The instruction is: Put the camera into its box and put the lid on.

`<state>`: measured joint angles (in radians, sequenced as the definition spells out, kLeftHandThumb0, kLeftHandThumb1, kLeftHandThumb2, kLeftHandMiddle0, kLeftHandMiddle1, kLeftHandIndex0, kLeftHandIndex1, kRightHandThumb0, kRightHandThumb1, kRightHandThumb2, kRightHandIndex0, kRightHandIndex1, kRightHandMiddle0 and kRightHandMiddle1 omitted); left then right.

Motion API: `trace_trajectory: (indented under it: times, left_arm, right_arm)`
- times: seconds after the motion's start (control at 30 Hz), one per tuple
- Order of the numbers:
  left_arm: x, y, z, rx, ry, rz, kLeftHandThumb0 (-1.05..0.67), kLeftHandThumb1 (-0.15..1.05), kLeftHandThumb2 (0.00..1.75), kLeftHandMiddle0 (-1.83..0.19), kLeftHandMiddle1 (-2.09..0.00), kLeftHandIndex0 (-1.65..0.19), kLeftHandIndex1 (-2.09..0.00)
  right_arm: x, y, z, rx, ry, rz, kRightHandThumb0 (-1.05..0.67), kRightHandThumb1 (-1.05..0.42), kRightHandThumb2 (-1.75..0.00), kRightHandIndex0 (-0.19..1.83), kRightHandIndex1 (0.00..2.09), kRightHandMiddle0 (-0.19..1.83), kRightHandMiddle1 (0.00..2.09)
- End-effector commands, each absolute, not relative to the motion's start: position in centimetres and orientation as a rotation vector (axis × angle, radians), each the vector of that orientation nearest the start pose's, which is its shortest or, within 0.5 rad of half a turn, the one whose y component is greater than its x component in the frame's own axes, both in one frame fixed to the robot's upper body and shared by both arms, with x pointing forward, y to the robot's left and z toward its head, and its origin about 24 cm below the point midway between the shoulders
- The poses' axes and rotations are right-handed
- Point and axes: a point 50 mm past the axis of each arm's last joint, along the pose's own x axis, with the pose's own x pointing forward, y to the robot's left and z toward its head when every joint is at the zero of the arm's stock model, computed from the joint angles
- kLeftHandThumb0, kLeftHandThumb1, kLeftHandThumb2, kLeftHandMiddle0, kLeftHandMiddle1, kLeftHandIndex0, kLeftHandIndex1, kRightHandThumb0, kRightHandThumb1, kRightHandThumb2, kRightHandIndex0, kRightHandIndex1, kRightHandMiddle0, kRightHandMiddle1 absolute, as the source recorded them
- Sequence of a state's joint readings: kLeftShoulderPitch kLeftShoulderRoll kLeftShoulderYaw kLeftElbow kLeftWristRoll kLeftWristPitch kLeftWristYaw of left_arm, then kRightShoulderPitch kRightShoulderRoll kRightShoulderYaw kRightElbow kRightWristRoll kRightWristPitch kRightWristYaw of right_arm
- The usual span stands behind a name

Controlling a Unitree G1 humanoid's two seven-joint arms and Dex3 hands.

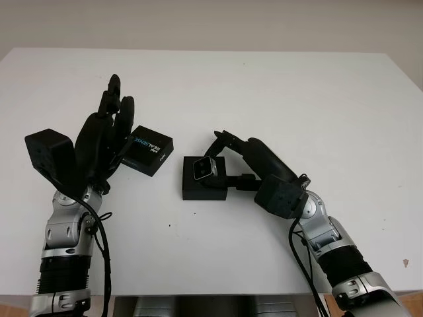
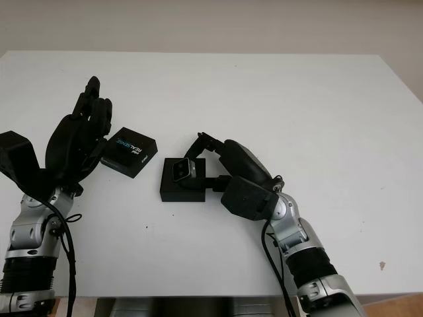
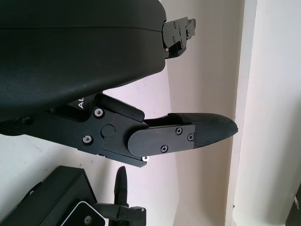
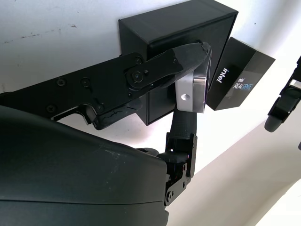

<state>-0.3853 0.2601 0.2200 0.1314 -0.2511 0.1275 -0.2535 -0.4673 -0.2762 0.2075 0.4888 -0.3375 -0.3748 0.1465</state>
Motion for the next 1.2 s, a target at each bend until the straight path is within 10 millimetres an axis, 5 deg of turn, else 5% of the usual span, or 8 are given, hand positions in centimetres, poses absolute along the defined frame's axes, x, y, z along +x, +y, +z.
trace_trajectory:
  times: [0.0, 0.37, 0.47, 0.53, 0.63, 1.17]
  left_arm:
    - [31.8, 21.7, 12.9, -0.02, -0.189, -0.122, -0.78, 1.05, 0.52, 0.19, 0.0, 0.19, 0.0]
    - [31.8, 21.8, 13.0, -0.015, -0.187, -0.117, -0.79, 1.05, 0.51, 0.19, 0.0, 0.19, 0.0]
    - [31.8, 21.9, 13.1, -0.007, -0.187, -0.117, -0.79, 1.05, 0.52, 0.19, 0.0, 0.19, 0.0]
    - [31.8, 21.9, 13.1, -0.006, -0.186, -0.117, -0.79, 1.05, 0.51, 0.19, 0.0, 0.19, 0.0]
    - [31.8, 22.0, 13.1, -0.007, -0.185, -0.117, -0.79, 1.05, 0.5, 0.19, 0.0, 0.19, 0.0]
    - [31.9, 22.2, 13.3, -0.003, -0.178, -0.12, -0.79, 1.05, 0.5, 0.19, 0.0, 0.19, 0.0]
  right_arm:
    - [32.4, -12.6, 7.8, -0.694, -0.288, 0.464, -0.42, -1.05, -0.08, 0.23, 0.05, 0.37, 1.75]
    - [32.2, -12.1, 7.4, -0.685, -0.255, 0.475, -0.46, -1.04, -0.07, 0.21, 0.04, 0.29, 1.66]
    - [32.2, -12.4, 7.8, -0.731, -0.191, 0.536, -0.63, -0.99, -0.05, -0.01, 0.02, 0.02, 1.18]
    - [32.3, -12.8, 8.2, -0.746, -0.16, 0.56, -0.74, -0.93, -0.05, -0.15, 0.0, 0.01, 0.48]
    - [32.4, -13.1, 8.6, -0.762, -0.166, 0.557, -0.8, -0.93, -0.06, -0.19, 0.0, -0.01, 0.17]
    - [32.8, -13.5, 11.9, -0.854, -0.274, 0.504, -0.83, -0.86, -0.05, -0.19, 0.0, -0.11, 0.06]
